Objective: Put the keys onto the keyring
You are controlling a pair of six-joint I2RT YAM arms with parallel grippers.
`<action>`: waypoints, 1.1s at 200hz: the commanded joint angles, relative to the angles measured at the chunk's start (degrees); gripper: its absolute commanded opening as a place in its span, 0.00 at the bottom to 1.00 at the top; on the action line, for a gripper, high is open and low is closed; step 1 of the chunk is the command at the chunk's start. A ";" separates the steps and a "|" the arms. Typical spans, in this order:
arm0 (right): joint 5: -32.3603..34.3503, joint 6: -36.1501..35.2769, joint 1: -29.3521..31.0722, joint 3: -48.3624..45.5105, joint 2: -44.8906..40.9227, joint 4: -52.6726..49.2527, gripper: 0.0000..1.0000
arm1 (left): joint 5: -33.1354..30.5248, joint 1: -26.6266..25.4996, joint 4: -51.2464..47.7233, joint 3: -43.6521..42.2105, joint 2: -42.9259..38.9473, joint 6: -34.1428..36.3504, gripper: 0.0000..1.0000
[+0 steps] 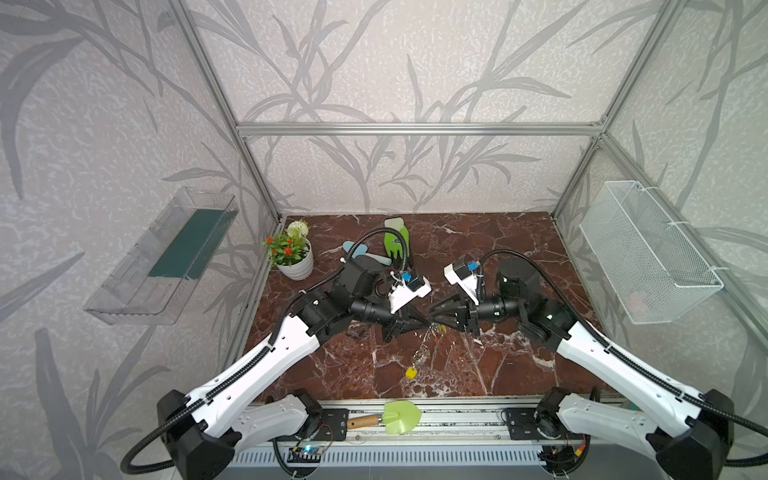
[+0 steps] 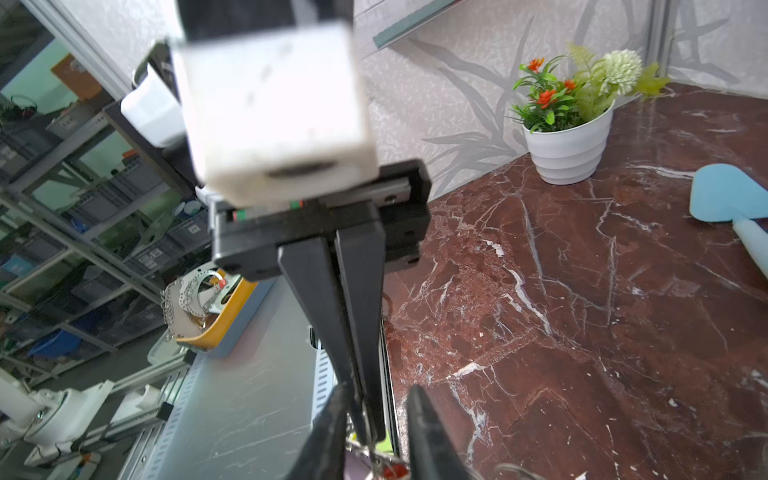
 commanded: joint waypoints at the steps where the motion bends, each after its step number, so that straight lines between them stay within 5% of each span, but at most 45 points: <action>1: 3.06 3.01 -2.41 -0.14 -3.08 3.34 0.32 | 0.02 -0.16 12.05 -3.09 -4.47 -5.68 0.00; 76: -2.41 6.84 -3.35 -3.11 -1.07 7.92 0.31 | -6.06 -0.21 32.77 -13.69 -11.91 -17.07 0.00; 161: -5.30 7.31 -1.49 -3.66 0.08 10.93 0.31 | -10.47 -0.29 43.60 -18.13 -13.24 -21.80 0.00; 220: -3.84 7.49 -1.36 -2.77 1.76 11.28 0.08 | -11.45 -0.30 45.33 -19.28 -13.97 -21.83 0.00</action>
